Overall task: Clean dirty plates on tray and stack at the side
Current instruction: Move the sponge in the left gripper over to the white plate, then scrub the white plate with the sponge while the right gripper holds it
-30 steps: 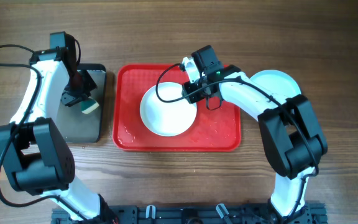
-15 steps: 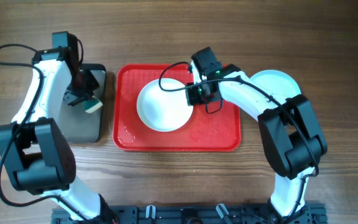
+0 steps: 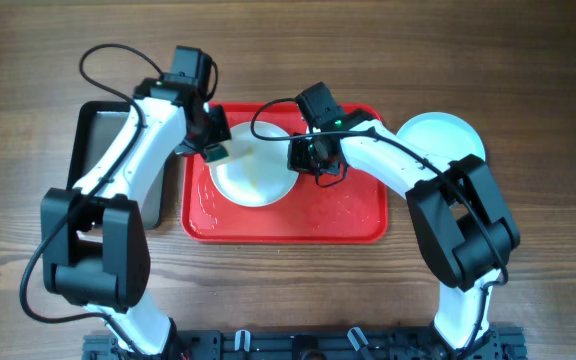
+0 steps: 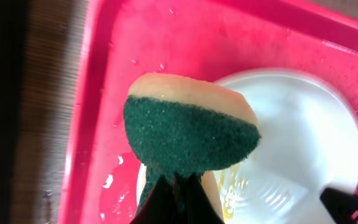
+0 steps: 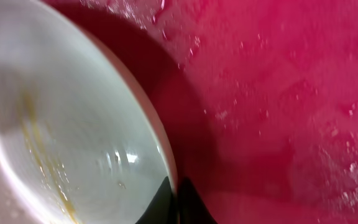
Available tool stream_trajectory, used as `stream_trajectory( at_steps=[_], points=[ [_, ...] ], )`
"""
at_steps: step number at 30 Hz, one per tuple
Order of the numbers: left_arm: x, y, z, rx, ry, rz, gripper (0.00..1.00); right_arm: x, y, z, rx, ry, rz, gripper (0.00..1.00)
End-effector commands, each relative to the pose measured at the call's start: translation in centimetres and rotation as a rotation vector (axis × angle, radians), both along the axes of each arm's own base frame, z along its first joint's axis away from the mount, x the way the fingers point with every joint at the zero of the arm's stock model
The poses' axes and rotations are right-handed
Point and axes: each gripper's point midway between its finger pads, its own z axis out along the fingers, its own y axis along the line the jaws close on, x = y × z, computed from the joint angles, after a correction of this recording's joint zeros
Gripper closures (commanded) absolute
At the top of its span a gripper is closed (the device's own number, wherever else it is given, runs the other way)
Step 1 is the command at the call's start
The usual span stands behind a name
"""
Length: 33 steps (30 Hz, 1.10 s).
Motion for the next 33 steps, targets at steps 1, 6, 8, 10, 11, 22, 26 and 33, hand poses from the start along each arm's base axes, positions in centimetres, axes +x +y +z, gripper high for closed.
stream_trajectory(
  at_steps=[1, 6, 8, 10, 11, 22, 26, 33],
  points=[
    [-1.4, -0.8, -2.3, -0.005, 0.015, -0.039, 0.96, 0.0, -0.1, -1.7, -0.01, 0.02, 0.009, 0.96],
    [-2.5, -2.0, -4.2, -0.001, 0.015, -0.097, 0.96, 0.1, 0.4, -1.8, 0.013, 0.014, 0.032, 0.96],
    [-3.0, -3.4, -4.2, -0.034, 0.024, -0.13, 0.96, 0.2, 0.4, -1.7, 0.014, 0.012, 0.033, 0.96],
    [-4.2, -5.9, -4.2, -0.081, 0.051, -0.187, 0.96, 0.2, 0.4, -1.7, 0.014, 0.012, 0.033, 0.96],
    [-4.5, -6.4, -4.3, -0.083, 0.058, -0.202, 0.96, 0.2, 0.4, -1.7, 0.014, 0.012, 0.033, 0.96],
    [-2.9, -7.2, -8.4, -0.005, 0.03, -0.174, 0.96, 0.0, 0.5, -1.7, 0.021, 0.02, 0.039, 0.96],
    [1.6, -4.3, -7.5, 0.06, -0.127, -0.083, 0.96, -0.2, 0.4, -1.8, 0.016, 0.029, 0.039, 0.96],
    [1.1, -0.1, -8.0, 0.032, -0.051, 0.192, 0.96, -0.4, 0.3, -1.9, 0.012, 0.037, 0.039, 0.96]
  ],
)
